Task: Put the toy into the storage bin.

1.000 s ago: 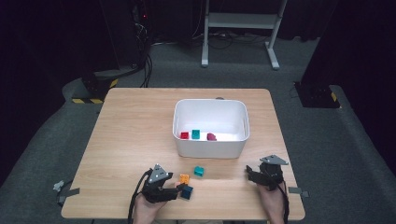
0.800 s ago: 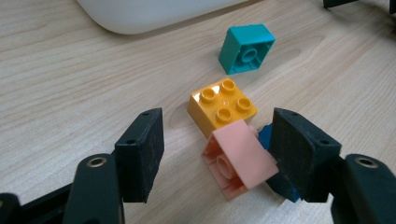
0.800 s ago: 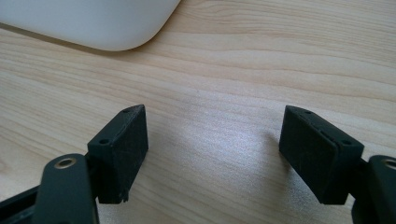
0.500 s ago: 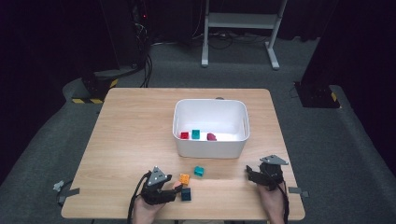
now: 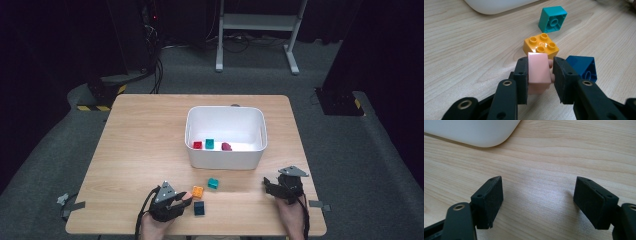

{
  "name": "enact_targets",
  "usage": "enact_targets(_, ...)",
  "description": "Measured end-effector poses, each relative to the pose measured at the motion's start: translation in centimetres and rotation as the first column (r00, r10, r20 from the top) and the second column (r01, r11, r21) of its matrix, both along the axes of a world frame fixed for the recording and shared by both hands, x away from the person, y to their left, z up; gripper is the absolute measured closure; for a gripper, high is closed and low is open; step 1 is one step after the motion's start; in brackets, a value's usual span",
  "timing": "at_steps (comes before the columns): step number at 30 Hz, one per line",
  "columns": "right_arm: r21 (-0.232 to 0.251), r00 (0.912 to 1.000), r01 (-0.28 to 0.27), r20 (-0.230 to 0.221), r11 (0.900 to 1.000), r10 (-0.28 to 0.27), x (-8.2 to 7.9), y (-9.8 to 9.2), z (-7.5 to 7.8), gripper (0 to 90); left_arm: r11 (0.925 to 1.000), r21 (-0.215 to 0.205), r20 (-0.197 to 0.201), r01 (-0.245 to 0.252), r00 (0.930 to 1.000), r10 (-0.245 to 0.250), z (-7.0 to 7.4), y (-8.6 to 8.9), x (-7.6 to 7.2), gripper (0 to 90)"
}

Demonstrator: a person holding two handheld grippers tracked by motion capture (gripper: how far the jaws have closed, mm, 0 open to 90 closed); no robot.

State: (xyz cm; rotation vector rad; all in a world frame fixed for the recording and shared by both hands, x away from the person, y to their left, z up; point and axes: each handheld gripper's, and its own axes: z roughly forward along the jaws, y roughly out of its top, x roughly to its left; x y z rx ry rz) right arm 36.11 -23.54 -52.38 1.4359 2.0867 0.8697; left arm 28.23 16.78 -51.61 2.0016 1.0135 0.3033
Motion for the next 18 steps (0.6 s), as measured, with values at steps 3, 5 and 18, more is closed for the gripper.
enact_targets(3,0.000,1.0000,0.000,0.000,1.000,0.000,0.0,0.0,0.0,23.6,1.0000,-0.009,0.007,0.002,1.0000,-0.002,0.1,0.2,0.0,66.3)
enact_targets(5,0.001,1.0000,0.000,0.001,1.000,0.000,0.0,0.0,0.0,23.6,0.9998,-0.018,0.007,0.004,1.0000,-0.004,0.2,0.3,0.0,66.4)
enact_targets(18,0.000,1.0000,0.000,0.000,1.000,0.000,0.0,0.0,0.0,23.6,0.9982,-0.055,0.005,0.022,0.9998,-0.021,1.7,1.1,0.6,66.6)
